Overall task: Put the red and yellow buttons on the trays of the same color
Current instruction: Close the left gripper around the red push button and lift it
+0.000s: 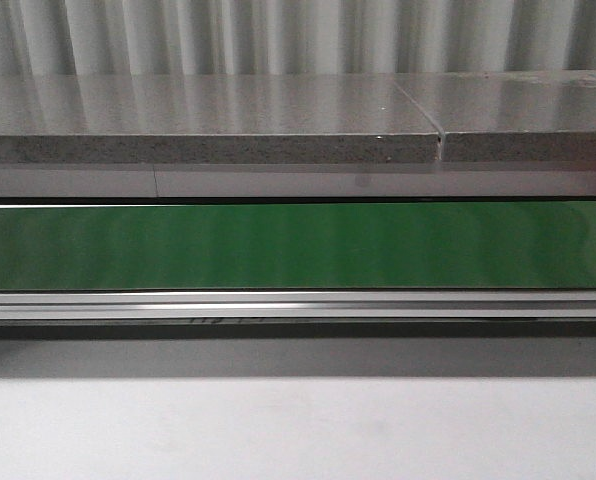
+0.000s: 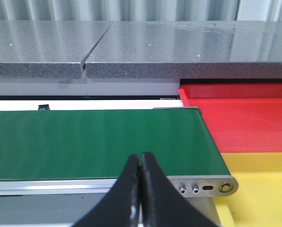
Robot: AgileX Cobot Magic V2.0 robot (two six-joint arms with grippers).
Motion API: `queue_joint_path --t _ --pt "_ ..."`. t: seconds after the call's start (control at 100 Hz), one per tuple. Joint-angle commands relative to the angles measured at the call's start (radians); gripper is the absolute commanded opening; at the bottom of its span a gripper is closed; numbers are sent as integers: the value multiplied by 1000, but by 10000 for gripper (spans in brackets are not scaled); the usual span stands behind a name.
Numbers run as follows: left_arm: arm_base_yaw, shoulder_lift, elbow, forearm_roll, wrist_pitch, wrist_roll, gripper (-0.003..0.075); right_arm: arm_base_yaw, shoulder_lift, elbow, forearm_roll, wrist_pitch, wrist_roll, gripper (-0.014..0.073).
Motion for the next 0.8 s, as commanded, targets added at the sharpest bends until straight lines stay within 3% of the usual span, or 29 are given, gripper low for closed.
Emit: queue_joint_path --t 0.0,0.42,0.79 --pt "-15 -103 -21 -21 -5 14 239 1 -15 -19 -1 -77 -8 -60" --pt "-135 -170 -17 -19 95 23 239 1 -15 -19 -1 -77 -8 -60" --pt "-165 -128 -8 -3 65 41 239 1 -15 -19 -1 -77 -8 -60"
